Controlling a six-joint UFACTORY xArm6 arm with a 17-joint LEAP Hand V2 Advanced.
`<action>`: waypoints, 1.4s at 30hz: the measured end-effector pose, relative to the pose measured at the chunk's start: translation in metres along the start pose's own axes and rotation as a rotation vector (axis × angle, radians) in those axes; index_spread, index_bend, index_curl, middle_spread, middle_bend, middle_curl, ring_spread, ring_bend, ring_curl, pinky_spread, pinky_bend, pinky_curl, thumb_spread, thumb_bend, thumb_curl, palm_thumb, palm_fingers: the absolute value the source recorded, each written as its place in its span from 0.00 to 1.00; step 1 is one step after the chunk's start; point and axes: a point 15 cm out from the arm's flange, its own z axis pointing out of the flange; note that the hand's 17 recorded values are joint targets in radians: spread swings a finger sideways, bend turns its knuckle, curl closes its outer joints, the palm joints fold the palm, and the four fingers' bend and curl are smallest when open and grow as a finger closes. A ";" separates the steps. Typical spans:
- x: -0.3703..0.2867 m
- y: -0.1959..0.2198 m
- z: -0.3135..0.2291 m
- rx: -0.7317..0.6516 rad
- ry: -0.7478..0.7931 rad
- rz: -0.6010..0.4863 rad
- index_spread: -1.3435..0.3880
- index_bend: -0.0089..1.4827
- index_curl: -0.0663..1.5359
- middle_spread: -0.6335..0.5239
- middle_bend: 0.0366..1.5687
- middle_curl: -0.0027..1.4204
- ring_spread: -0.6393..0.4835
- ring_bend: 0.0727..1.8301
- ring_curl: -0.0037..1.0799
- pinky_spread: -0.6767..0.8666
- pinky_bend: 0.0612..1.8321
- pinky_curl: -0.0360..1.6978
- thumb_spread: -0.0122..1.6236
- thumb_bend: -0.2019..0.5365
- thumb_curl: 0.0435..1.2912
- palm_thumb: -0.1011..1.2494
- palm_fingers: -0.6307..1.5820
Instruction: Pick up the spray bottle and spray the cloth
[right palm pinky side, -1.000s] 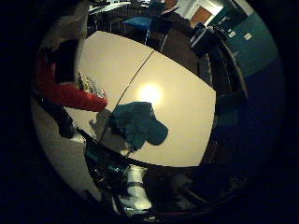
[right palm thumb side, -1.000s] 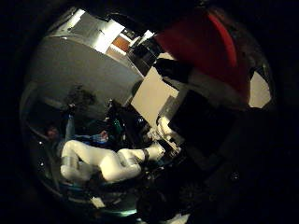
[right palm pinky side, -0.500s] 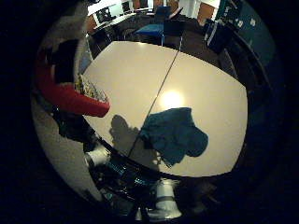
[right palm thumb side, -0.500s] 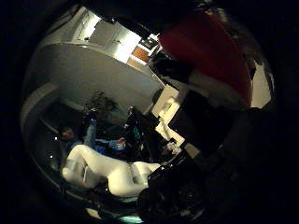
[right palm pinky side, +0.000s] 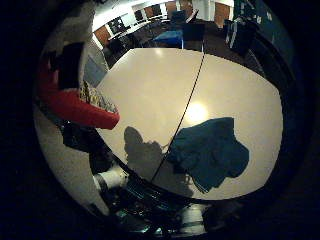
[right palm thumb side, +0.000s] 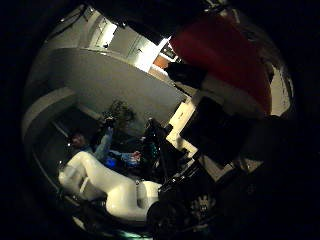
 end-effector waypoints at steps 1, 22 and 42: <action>0.004 0.002 0.003 -0.002 0.003 0.000 0.68 0.83 0.48 0.47 0.88 0.44 0.42 0.79 0.58 0.30 0.57 0.66 0.69 0.26 0.41 0.88 0.82; 0.059 0.039 0.079 -0.035 0.029 -0.031 0.68 0.82 0.48 0.48 0.88 0.44 0.42 0.80 0.58 0.30 0.57 0.66 0.69 0.26 0.41 0.88 0.82; 0.092 0.063 0.108 -0.093 0.052 -0.033 0.68 0.82 0.49 0.48 0.88 0.44 0.42 0.80 0.58 0.30 0.57 0.66 0.70 0.26 0.42 0.87 0.82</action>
